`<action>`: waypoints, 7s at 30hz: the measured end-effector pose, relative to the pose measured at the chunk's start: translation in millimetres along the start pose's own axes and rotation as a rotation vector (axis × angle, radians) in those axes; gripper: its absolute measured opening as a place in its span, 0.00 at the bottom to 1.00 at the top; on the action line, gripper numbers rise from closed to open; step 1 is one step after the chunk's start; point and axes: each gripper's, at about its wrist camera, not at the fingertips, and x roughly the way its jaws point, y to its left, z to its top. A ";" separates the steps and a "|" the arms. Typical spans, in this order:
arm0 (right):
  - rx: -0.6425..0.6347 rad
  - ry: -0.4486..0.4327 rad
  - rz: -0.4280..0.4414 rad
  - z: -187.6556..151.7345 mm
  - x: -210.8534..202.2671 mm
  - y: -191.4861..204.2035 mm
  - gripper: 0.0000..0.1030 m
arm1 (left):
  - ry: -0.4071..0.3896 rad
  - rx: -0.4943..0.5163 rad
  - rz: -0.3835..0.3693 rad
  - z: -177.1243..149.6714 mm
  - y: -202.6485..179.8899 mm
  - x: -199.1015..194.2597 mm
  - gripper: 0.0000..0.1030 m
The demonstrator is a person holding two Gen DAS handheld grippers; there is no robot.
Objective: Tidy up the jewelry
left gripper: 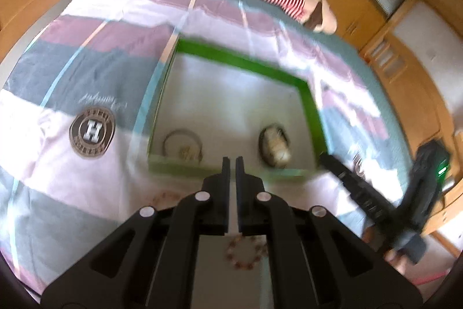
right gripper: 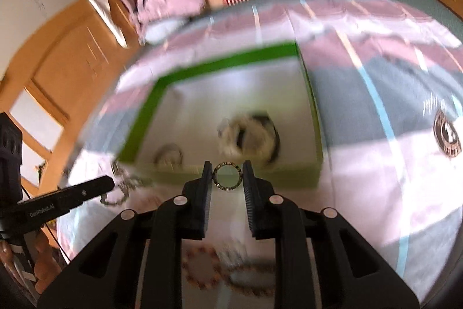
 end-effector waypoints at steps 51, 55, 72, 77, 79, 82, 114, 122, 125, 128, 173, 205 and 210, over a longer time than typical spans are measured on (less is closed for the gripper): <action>0.027 0.016 0.045 4.1 13.3 3.0 0.21 | -0.095 -0.024 0.033 15.3 5.9 16.0 0.07; 0.081 0.054 0.023 7.1 31.5 -11.5 0.21 | -0.041 -0.036 0.067 9.9 18.5 40.5 0.07; 0.096 0.084 0.054 2.5 20.7 -9.9 0.52 | 0.014 -0.004 0.055 -8.8 16.3 16.2 0.21; -0.120 0.236 -0.019 -25.9 14.0 20.6 0.52 | 0.157 0.032 0.129 -34.6 21.3 26.9 0.30; -0.176 0.314 -0.076 -40.4 22.7 26.0 0.52 | 0.188 0.029 0.144 -40.5 24.5 40.3 0.30; -0.141 0.397 -0.058 -52.1 38.7 23.7 0.50 | 0.251 0.004 0.148 -44.2 28.3 62.0 0.30; -0.072 0.311 -0.025 -37.4 17.6 6.0 0.07 | 0.195 -0.016 0.155 -33.7 37.9 26.8 0.05; -0.083 0.336 -0.055 -41.9 32.5 6.9 0.07 | 0.270 -0.002 0.171 -46.0 35.4 45.3 0.05; -0.060 0.375 -0.071 -46.6 42.1 2.2 0.22 | 0.284 0.018 0.169 -50.6 30.0 49.5 0.05; -0.034 0.404 -0.093 -53.3 53.9 -1.7 0.33 | 0.293 0.030 0.175 -53.6 27.1 52.5 0.07; -0.068 0.387 -0.141 -60.6 54.4 7.8 0.01 | 0.251 0.037 0.220 -47.4 27.9 65.2 0.06; -0.081 0.432 -0.159 -59.6 62.5 1.8 0.36 | 0.336 0.075 0.269 -64.9 26.2 87.2 0.36; -0.128 0.485 -0.166 -73.3 79.1 15.3 0.36 | 0.372 0.098 0.265 -71.4 21.1 100.5 0.24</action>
